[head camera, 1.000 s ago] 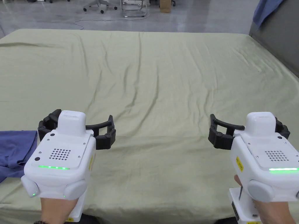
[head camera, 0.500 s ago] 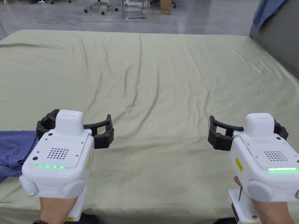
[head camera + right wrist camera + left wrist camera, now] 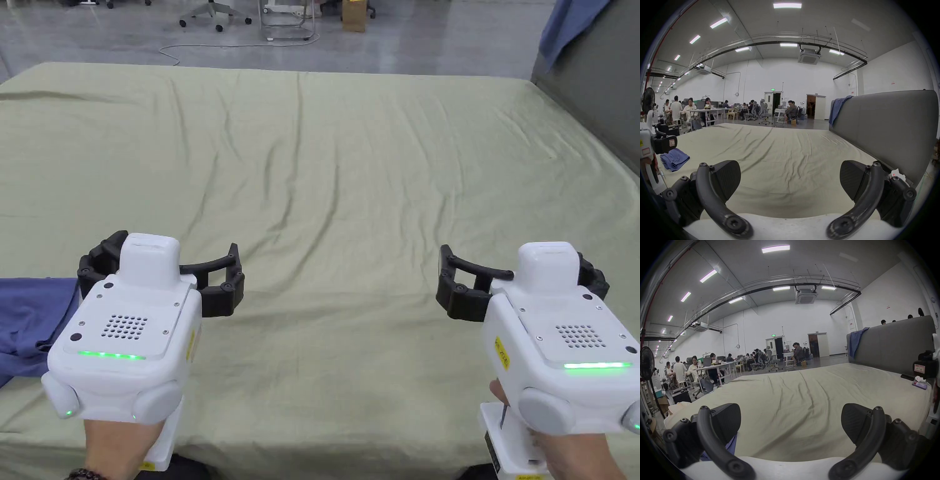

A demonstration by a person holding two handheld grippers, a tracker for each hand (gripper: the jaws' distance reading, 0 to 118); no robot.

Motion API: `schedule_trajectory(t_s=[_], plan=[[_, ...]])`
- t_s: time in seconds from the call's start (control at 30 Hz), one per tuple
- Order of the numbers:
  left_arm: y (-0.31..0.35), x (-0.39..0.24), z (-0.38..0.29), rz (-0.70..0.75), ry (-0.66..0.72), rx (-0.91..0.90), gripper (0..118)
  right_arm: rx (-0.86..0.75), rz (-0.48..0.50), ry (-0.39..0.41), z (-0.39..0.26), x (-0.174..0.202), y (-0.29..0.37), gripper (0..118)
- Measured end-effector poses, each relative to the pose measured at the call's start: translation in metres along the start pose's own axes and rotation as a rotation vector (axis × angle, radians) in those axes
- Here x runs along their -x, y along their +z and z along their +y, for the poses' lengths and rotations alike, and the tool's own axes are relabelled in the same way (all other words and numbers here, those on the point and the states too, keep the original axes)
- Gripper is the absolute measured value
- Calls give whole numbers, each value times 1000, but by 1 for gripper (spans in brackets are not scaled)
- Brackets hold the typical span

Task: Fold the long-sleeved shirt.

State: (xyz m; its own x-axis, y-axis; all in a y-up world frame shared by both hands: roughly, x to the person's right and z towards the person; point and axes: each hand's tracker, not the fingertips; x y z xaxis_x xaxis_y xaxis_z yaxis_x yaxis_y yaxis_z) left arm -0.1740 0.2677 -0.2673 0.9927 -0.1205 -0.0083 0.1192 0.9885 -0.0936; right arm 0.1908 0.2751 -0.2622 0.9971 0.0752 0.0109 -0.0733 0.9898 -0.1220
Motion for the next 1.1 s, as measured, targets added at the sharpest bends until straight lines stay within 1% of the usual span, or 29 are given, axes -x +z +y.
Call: schedule_trajectory(t_s=[0.13, 0.53, 0.93, 1.1], plan=[[0, -1, 0, -4, -1, 7, 118, 4, 6, 0, -1, -1, 0, 118], [3, -3, 1, -8, -11, 1, 118, 8, -16, -19, -1, -3, 1, 118], [2, -1, 0, -4, -13, -1, 118, -16, -38, 9, -2, 1, 2, 118], [3, -1, 0, -3, -5, 3, 118, -11, -21, 30, -3, 3, 2, 118]])
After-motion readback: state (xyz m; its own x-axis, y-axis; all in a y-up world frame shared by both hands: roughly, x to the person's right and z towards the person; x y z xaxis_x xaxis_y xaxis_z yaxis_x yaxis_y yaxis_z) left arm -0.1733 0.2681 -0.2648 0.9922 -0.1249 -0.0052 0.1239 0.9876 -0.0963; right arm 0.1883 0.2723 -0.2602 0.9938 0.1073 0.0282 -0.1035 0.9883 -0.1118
